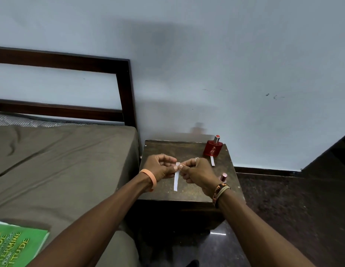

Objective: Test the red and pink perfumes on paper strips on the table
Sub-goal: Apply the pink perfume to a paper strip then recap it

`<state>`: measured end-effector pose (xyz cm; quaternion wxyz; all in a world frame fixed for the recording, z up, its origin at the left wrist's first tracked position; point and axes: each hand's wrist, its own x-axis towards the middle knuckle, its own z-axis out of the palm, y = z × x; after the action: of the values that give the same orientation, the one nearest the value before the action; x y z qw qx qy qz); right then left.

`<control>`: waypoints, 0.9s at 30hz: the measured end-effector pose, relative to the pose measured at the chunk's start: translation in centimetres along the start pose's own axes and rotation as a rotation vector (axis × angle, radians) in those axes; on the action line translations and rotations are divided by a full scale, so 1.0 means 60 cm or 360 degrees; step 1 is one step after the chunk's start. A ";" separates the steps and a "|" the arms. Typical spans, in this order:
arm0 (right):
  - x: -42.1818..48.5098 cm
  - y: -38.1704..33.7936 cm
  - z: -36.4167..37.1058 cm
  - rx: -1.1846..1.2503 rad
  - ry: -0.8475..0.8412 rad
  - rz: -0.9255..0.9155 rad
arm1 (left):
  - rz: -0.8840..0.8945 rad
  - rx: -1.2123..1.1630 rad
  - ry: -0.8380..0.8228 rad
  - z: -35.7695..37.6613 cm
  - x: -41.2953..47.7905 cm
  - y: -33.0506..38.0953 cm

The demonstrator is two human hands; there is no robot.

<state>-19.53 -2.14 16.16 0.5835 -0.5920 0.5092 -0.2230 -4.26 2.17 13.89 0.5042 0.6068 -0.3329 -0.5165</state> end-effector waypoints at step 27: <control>0.370 0.132 0.090 -0.0724 0.0199 0.0088 | 0.0109 0.0811 0.0280 -0.045 0.333 -0.148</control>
<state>-9.11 -17.20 0.39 0.4082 -0.6791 0.5975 -0.1228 2.20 -13.22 -0.55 0.3793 0.7450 -0.4275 -0.3439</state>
